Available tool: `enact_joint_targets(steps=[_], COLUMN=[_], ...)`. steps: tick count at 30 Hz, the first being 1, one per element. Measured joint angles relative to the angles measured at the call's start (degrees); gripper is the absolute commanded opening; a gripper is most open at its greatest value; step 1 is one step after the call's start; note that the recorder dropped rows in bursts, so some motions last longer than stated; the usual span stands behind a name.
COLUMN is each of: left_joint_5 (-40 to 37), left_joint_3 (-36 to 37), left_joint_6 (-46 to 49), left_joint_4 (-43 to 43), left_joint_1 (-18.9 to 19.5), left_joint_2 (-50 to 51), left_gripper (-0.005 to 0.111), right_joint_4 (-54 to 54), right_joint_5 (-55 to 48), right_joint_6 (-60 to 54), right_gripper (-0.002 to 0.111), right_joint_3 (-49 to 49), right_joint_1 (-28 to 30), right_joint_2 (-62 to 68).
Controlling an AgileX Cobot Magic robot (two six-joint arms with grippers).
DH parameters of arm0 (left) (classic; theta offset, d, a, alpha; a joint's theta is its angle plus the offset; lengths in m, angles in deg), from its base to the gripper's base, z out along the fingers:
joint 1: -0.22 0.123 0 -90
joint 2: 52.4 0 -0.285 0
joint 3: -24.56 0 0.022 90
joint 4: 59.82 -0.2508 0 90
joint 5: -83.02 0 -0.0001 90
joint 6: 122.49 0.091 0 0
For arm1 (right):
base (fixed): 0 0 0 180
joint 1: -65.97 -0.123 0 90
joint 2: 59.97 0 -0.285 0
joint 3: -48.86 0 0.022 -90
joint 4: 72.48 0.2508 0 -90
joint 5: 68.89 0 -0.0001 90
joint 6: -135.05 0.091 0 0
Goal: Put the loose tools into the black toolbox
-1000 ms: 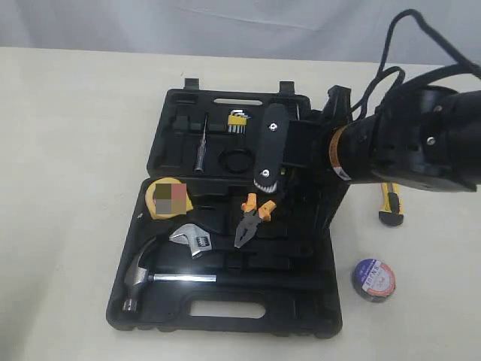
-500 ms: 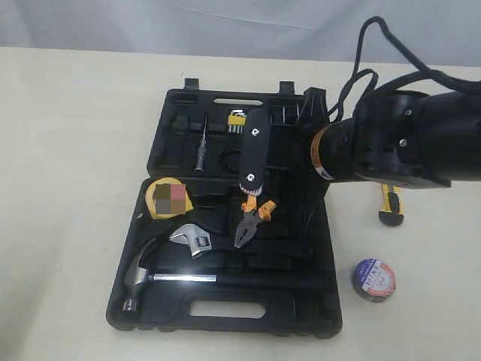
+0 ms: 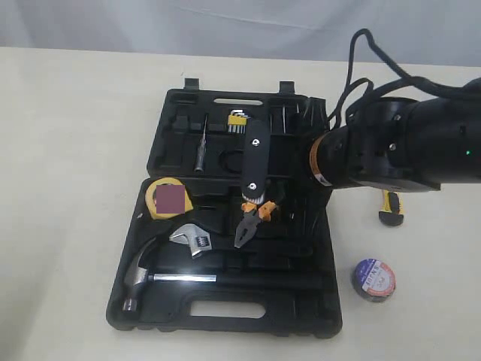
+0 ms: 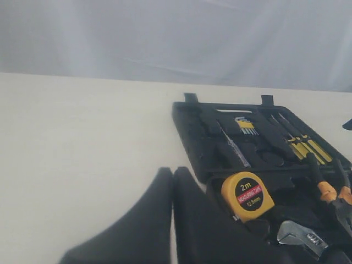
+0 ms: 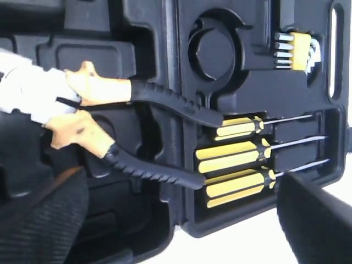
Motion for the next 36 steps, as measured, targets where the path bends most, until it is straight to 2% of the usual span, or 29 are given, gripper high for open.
enact_joint_targets(steps=[9,27,29,30,31,33,35,36], left_joint_5=[0.00,0.00,0.00,0.00,0.00,0.00,0.00,0.00], left_joint_3=[0.00,0.00,0.00,0.00,0.00,0.00,0.00,0.00], left_joint_6=[0.00,0.00,0.00,0.00,0.00,0.00,0.00,0.00], left_joint_4=[0.00,0.00,0.00,0.00,0.00,0.00,0.00,0.00], left_joint_1=[0.00,0.00,0.00,0.00,0.00,0.00,0.00,0.00], left_joint_2=[0.00,0.00,0.00,0.00,0.00,0.00,0.00,0.00], left_gripper=[0.000,0.000,0.000,0.000,0.000,0.000,0.000,0.000], right_joint_4=[0.54,0.88,0.88,0.88,0.88,1.37,4.37,6.33], right_joint_5=[0.46,8.23,9.30,9.95,10.21,9.58,9.00,9.00], right_joint_6=[-2.46,-8.14,-8.19,-8.19,-8.19,-8.05,-7.43,-6.84], right_gripper=[0.086,0.085,0.076,0.063,0.055,0.029,0.017,0.015], right_joint_3=[0.00,0.00,0.00,0.00,0.00,0.00,-0.14,-0.30], right_joint_1=[0.00,0.00,0.00,0.00,0.00,0.00,0.00,0.00], right_joint_2=[1.69,4.63,4.85,5.27,6.11,7.69,8.16,7.94])
